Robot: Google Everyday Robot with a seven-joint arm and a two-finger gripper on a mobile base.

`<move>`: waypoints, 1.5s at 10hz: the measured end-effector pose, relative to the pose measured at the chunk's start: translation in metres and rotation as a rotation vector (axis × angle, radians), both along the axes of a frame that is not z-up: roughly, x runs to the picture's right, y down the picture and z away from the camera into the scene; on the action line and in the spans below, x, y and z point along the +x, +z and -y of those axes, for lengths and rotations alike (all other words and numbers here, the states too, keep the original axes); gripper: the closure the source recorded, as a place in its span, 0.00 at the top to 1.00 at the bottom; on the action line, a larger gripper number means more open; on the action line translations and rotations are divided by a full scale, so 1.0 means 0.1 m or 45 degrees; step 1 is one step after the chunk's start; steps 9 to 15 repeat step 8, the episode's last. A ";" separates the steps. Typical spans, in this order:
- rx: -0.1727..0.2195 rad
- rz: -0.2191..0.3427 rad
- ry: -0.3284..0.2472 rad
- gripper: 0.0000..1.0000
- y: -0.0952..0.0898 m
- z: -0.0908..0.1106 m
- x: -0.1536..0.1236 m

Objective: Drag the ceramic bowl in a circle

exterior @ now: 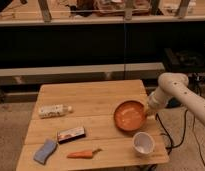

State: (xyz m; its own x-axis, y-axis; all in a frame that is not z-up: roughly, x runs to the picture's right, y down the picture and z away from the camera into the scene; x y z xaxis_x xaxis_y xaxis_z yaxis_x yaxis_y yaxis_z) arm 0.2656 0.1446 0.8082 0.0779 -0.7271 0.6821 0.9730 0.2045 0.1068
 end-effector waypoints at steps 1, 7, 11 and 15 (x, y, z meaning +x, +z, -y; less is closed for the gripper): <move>-0.042 0.040 -0.058 0.02 0.01 -0.13 -0.18; -0.107 0.342 -0.177 0.02 0.11 -0.36 -1.42; -0.105 0.394 -0.175 0.02 0.13 -0.36 -1.60; -0.105 0.394 -0.175 0.02 0.13 -0.36 -1.60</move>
